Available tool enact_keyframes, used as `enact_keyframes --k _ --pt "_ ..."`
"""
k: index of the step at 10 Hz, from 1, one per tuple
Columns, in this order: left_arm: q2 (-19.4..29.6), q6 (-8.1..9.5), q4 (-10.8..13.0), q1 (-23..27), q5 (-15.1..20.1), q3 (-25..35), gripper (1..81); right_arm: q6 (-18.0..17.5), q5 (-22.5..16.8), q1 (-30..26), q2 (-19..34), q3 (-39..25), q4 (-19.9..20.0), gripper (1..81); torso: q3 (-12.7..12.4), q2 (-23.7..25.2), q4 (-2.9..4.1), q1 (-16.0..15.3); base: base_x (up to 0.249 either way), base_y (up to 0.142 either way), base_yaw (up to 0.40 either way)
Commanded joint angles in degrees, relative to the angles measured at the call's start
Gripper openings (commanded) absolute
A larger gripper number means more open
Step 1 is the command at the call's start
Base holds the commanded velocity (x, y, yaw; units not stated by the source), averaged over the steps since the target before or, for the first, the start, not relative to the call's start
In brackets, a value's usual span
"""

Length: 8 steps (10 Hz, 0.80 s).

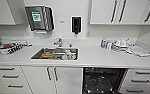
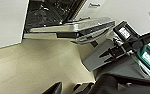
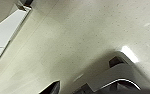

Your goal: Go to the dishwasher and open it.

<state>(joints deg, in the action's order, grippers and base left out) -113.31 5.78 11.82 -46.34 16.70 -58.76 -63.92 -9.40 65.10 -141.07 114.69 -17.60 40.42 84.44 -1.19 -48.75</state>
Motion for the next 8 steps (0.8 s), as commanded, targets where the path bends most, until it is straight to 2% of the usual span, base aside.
enact_keyframes --k 1,3,4,6,8 --pt "-0.87 -0.59 0.30 0.43 1.05 -4.17 81.1 0.11 -2.20 -3.79 1.55 -0.09 -4.46 81.1 0.00 0.00 0.00 0.00 0.000 0.000 0.000" --pt "-6.30 -0.51 0.13 -6.69 0.53 -15.82 81.1 0.11 -2.11 -0.89 -0.29 2.90 -12.10 81.1 0.00 -0.02 0.00 -0.02 0.000 0.000 0.000" --pt "-9.37 -0.59 -0.31 -9.94 0.26 -21.72 81.1 0.11 -0.28 1.56 -2.04 5.52 -17.96 81.1 0.00 0.00 0.00 -0.02 0.000 0.000 0.000" --pt "-15.61 -0.50 -0.66 -15.84 -0.96 -32.35 81.1 0.11 5.78 6.05 -4.59 10.35 -27.18 81.1 0.00 0.00 0.00 -0.02 0.000 0.000 0.000" --pt "-21.34 -0.24 -0.49 -22.17 -3.50 -40.01 81.1 0.11 8.78 10.54 -6.44 13.79 -34.41 81.1 0.00 0.00 0.00 -0.02 0.000 0.000 0.000"
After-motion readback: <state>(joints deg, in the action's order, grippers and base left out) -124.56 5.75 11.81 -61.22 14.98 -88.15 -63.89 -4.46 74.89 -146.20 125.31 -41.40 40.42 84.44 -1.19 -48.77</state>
